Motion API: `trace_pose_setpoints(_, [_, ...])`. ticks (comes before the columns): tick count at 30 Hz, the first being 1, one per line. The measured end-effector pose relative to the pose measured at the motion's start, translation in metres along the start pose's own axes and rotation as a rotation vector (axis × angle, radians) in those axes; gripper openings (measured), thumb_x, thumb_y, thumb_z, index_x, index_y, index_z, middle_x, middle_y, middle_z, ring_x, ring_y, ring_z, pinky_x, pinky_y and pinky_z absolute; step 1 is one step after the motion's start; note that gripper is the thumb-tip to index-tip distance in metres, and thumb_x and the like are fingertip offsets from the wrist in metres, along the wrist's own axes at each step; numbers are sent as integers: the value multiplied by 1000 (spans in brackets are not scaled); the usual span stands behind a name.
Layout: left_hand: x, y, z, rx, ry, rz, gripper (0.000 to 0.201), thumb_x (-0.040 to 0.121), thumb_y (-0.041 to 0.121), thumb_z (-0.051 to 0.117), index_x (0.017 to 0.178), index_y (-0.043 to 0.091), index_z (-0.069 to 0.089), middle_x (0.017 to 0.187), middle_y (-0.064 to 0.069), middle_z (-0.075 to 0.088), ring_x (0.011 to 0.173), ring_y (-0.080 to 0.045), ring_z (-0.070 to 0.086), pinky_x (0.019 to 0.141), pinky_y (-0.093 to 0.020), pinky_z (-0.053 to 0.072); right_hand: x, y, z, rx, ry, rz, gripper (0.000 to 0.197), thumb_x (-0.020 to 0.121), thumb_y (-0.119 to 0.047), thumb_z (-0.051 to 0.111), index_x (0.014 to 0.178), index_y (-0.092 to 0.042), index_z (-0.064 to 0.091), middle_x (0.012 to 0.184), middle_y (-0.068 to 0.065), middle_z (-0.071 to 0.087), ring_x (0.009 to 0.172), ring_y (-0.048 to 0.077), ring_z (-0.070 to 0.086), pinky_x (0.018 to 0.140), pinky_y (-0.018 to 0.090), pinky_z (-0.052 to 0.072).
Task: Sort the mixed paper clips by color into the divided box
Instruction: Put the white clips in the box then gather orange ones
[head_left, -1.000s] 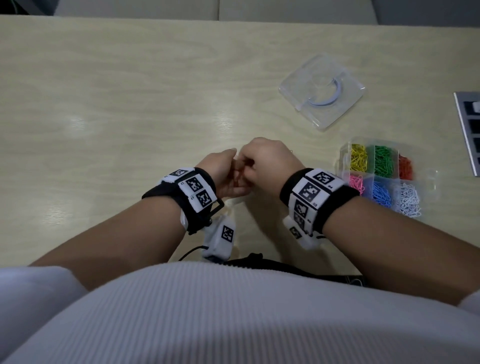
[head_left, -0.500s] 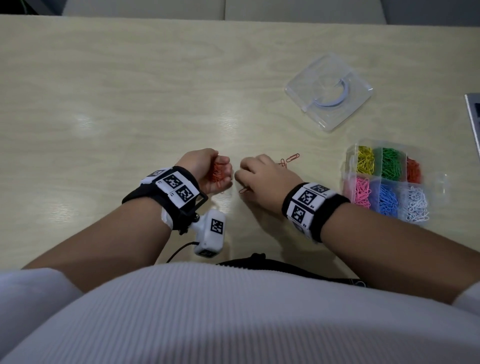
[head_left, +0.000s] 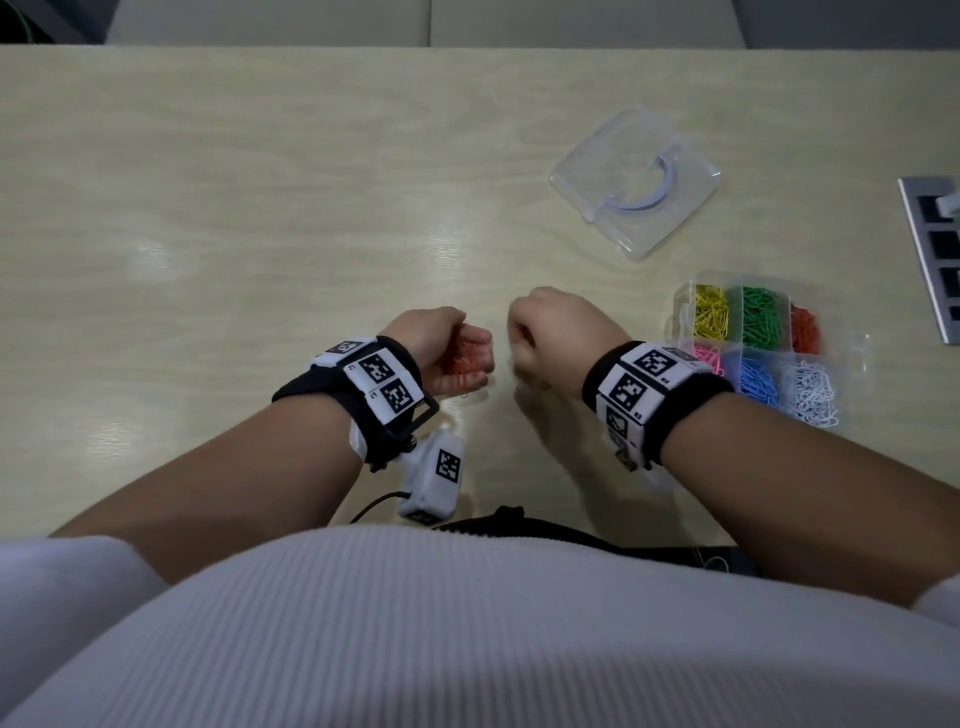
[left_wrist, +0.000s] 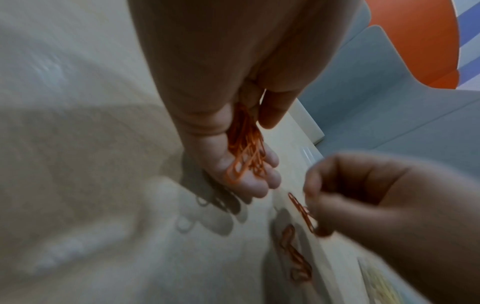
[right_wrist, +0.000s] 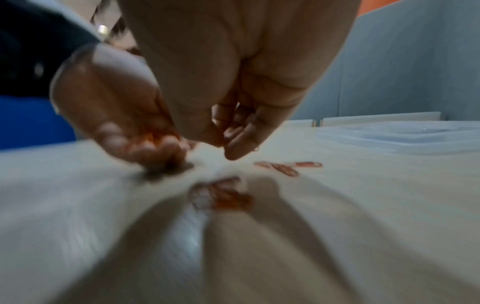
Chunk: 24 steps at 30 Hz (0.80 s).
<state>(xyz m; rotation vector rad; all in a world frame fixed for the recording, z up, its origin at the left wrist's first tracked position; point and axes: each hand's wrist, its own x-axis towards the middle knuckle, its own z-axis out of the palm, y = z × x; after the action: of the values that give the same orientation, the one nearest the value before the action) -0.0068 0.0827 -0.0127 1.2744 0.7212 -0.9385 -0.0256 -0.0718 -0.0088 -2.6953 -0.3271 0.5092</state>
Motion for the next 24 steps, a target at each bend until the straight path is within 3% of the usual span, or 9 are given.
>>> trace_pose_setpoints(4, [-2,-2,12,-31,-108,10,26,99,14,35,96,1,58,73,-13,62,59,-23,64,63,-38,58,-7,-23,-11,291,122,-123,14,80,-13,60,89,-21,68,87,-6,61,78,9,54,73,21,42])
trace_pose_setpoints(6, [-2,0,13,-59,-128,-17,27,100,17,35,94,2,57,70,-12,62,59,-22,63,65,-37,58,-6,-16,-12,319,190,-76,17,83,-12,57,93,-21,67,92,-6,61,80,9,55,76,22,44])
trace_pose_setpoints(8, [0,2,9,-68,-113,-53,31,101,24,33,88,7,56,68,-10,60,64,-21,60,64,-33,58,-3,1,-13,212,206,38,22,88,-14,51,106,-19,62,108,0,56,95,16,53,85,29,45])
trace_pose_setpoints(11, [3,3,2,-64,-62,-56,31,101,24,33,84,10,54,67,-8,58,66,-20,58,68,-31,56,-7,23,-7,-50,-29,196,46,89,-39,54,131,-22,45,130,5,39,118,27,38,94,42,43])
trace_pose_setpoints(13, [4,4,-3,-80,-42,-44,29,101,22,33,84,10,53,67,-8,57,64,-19,57,67,-31,55,-14,28,1,-204,-131,148,62,82,-52,60,133,-25,40,133,5,34,120,29,33,94,44,44])
trace_pose_setpoints(16, [5,5,-8,-95,-27,-37,25,100,19,34,87,10,53,70,-8,57,65,-19,58,69,-31,55,-22,30,13,-199,-68,61,45,88,-35,57,129,-20,48,129,4,40,115,28,36,93,41,44])
trace_pose_setpoints(19, [6,5,-8,-88,-23,-29,25,100,19,34,87,10,53,71,-9,57,67,-20,58,67,-31,56,-25,33,19,-203,-5,20,25,95,-19,47,117,-14,57,116,6,49,106,27,42,82,38,45])
trace_pose_setpoints(21, [6,4,-5,-72,-24,-28,26,100,19,34,86,10,53,71,-9,57,68,-21,58,66,-31,55,-23,36,20,-251,-21,12,21,95,-12,46,113,-13,57,110,6,50,102,26,44,75,35,42])
trace_pose_setpoints(24, [4,4,0,-51,-17,-29,27,100,18,33,84,10,53,74,-8,56,68,-19,57,67,-31,53,-15,33,16,-268,-44,46,23,91,-6,46,111,-12,56,108,7,51,101,27,48,76,35,41])
